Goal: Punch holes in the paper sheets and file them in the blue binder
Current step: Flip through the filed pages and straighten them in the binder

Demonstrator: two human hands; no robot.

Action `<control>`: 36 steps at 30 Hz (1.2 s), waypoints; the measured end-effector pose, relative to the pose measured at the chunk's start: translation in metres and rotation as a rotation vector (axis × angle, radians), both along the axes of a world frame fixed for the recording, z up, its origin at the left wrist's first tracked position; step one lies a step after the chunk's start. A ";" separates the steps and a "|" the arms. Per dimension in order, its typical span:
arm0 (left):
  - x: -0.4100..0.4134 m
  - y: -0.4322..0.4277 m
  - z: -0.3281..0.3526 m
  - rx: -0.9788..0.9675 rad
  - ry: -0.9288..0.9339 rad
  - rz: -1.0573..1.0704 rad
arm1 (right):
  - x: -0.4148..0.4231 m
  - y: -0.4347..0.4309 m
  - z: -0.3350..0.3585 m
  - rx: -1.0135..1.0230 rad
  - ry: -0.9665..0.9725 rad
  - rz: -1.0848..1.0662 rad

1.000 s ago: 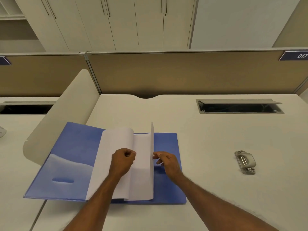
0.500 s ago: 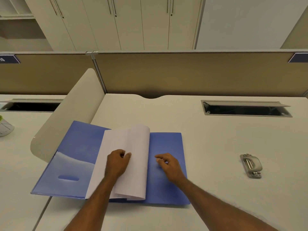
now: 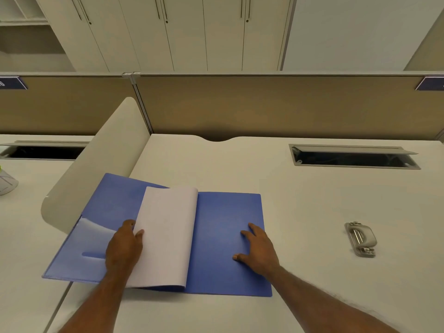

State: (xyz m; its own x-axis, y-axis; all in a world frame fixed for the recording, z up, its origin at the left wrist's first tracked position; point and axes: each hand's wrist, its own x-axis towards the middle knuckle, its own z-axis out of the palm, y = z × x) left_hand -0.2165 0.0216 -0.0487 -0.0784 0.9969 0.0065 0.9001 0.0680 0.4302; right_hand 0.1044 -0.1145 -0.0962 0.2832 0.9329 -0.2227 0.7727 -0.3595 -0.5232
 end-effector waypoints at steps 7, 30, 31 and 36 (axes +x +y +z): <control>0.001 0.002 -0.008 0.082 0.235 -0.083 | 0.001 0.001 0.002 -0.009 0.010 -0.017; 0.117 -0.059 -0.034 -0.004 0.140 -0.852 | -0.008 0.009 0.018 -0.024 0.117 -0.133; 0.121 -0.062 -0.034 0.026 0.118 -0.875 | -0.008 0.010 0.019 -0.015 0.138 -0.159; 0.143 -0.075 -0.026 0.123 -0.098 -0.897 | -0.011 0.012 0.027 -0.017 0.208 -0.194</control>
